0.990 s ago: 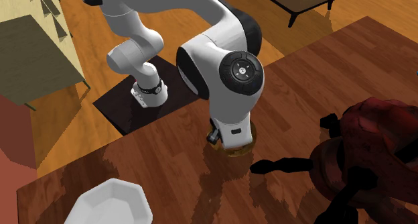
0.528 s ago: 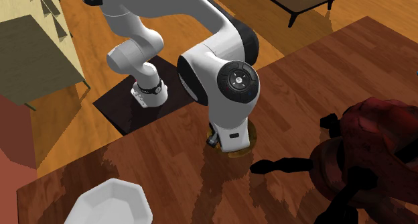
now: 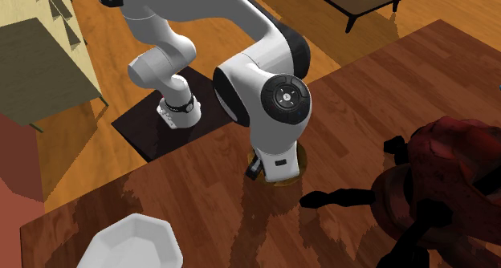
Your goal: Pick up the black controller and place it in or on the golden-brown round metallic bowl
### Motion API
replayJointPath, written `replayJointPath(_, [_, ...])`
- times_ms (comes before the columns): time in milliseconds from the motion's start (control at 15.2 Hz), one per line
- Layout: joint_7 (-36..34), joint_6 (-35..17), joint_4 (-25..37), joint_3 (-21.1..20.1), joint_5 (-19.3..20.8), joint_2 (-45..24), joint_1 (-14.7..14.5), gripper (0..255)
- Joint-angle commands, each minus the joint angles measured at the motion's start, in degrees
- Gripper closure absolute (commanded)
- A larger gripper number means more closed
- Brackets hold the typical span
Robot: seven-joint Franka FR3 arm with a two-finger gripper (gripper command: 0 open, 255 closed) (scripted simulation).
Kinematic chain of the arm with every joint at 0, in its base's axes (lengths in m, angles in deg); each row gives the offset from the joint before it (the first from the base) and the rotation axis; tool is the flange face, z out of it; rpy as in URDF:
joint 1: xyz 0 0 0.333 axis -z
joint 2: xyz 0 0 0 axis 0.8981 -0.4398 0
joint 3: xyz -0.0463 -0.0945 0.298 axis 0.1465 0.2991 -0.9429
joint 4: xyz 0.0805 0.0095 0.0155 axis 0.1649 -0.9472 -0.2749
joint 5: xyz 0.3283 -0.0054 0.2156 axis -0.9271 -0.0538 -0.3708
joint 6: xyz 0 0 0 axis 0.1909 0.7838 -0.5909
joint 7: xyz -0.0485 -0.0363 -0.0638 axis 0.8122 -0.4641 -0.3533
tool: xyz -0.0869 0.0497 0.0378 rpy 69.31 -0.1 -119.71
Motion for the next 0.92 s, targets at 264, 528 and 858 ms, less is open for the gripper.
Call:
replayJointPath(264, [-0.05,5.83,6.62,0.29,0.09,-0.84,0.29,0])
replayJointPath(528, [-0.06,7.39,8.48,0.37,0.10,-1.15,0.37,0])
replayJointPath(858, [-0.06,7.39,8.48,0.37,0.10,-1.15,0.37,0])
